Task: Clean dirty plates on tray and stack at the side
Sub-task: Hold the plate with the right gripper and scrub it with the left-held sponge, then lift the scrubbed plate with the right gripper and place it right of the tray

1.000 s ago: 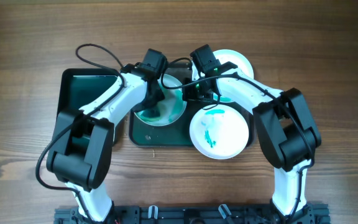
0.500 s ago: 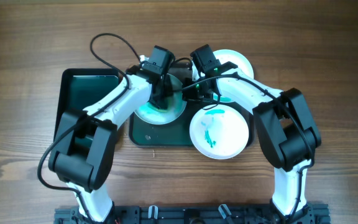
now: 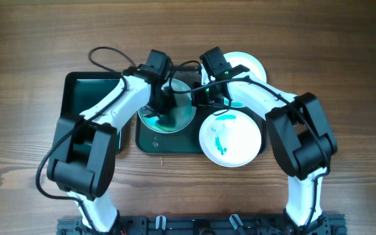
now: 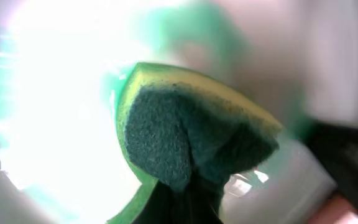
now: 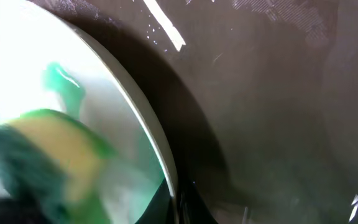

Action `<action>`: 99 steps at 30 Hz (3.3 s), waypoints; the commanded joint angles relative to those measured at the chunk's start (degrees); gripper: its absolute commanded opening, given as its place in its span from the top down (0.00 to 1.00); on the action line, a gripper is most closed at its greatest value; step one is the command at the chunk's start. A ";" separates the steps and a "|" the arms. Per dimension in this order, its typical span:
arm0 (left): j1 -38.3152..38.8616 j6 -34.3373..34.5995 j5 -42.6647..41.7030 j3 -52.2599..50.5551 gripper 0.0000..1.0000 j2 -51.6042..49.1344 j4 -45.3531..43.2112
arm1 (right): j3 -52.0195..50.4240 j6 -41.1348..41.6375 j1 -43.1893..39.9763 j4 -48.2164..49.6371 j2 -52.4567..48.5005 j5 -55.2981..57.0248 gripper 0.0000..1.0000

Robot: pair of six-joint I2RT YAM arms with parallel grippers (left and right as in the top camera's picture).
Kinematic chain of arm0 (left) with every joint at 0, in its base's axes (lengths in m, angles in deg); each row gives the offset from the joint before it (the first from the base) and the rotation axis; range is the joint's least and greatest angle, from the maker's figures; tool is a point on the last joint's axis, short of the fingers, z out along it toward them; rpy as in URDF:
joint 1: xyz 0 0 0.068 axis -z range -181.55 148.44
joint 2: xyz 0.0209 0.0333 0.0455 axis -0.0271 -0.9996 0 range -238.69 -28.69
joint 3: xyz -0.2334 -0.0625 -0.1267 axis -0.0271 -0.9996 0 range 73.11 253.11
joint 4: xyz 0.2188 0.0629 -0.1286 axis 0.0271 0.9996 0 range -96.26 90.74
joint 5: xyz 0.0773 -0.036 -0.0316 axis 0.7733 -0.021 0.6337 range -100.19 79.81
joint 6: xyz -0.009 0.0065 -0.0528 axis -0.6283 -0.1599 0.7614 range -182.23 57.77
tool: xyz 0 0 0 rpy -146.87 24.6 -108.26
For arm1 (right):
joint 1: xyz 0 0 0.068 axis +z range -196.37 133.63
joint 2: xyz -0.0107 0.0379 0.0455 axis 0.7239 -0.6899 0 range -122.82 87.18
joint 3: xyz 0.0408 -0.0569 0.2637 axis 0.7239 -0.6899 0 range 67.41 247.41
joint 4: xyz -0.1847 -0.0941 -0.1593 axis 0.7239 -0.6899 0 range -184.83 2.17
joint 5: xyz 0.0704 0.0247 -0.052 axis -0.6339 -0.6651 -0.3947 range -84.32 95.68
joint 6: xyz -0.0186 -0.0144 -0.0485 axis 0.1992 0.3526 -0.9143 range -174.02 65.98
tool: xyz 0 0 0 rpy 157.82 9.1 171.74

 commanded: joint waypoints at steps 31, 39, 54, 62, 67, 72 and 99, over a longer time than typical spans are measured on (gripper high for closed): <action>-15.19 -2.05 15.76 27.89 0.96 10.49 37.77 | -0.13 -4.13 2.82 -3.04 6.21 12.46 0.96; -18.51 -2.25 15.13 26.99 0.96 10.16 34.67 | -0.09 -6.84 15.30 -6.93 20.35 56.24 0.96; -18.64 -2.21 15.13 26.69 0.96 10.16 32.09 | -0.11 -38.27 34.69 12.13 21.94 108.43 0.96; -18.64 -2.21 15.13 26.69 0.96 10.16 31.43 | -0.63 -32.11 33.77 8.41 21.94 100.32 0.96; -18.58 -0.48 15.08 26.69 0.96 10.16 29.94 | -0.63 -8.33 26.91 -10.25 22.05 69.16 0.96; -18.53 -0.52 15.10 26.69 0.96 10.16 29.73 | -0.59 -6.95 11.26 -11.19 25.20 31.36 0.96; -3.52 0.59 14.71 26.69 0.96 4.90 25.44 | -22.23 -9.27 -49.33 -8.79 27.08 21.77 0.94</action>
